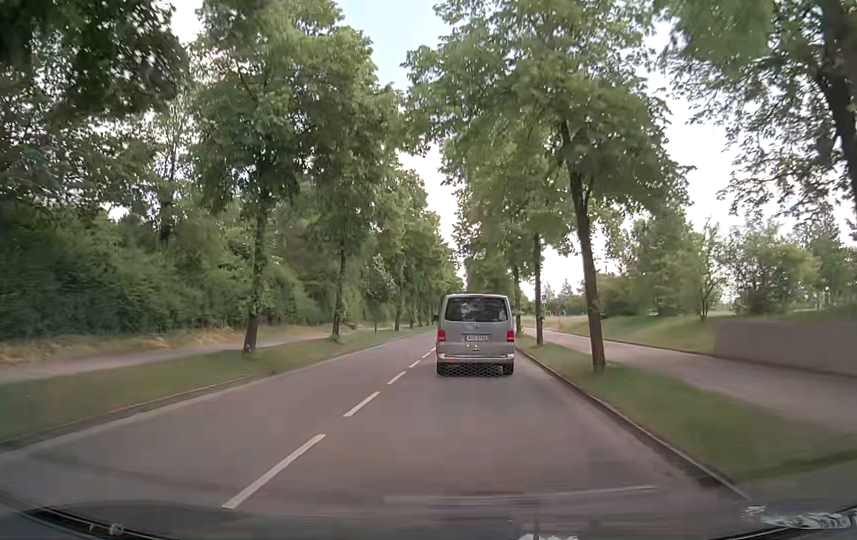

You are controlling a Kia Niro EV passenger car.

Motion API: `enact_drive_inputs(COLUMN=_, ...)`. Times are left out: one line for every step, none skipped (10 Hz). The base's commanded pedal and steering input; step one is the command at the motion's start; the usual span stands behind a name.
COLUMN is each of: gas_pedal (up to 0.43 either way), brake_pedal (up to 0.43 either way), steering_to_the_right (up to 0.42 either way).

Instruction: Follow the waypoints while adhering to traffic rules and regulations

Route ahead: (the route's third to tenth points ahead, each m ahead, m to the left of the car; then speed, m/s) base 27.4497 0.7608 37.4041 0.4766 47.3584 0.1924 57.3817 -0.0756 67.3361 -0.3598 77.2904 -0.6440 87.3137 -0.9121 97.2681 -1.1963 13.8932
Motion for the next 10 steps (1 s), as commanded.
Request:
enact_drive_inputs(gas_pedal=0.15, brake_pedal=0.012, steering_to_the_right=0.005)
enact_drive_inputs(gas_pedal=0.15, brake_pedal=0.012, steering_to_the_right=0.004)
enact_drive_inputs(gas_pedal=0.15, brake_pedal=0.012, steering_to_the_right=0.004)
enact_drive_inputs(gas_pedal=0.15, brake_pedal=0.006, steering_to_the_right=0.004)
enact_drive_inputs(gas_pedal=0.15, brake_pedal=0.012, steering_to_the_right=0.004)
enact_drive_inputs(gas_pedal=0.15, brake_pedal=0.012, steering_to_the_right=0.004)
enact_drive_inputs(gas_pedal=0.15, brake_pedal=0.006, steering_to_the_right=0.004)
enact_drive_inputs(gas_pedal=0.15, brake_pedal=0.012, steering_to_the_right=0.002)
enact_drive_inputs(gas_pedal=0.15, brake_pedal=0.012, steering_to_the_right=-0.001)
enact_drive_inputs(gas_pedal=0.15, brake_pedal=0.006, steering_to_the_right=-0.001)
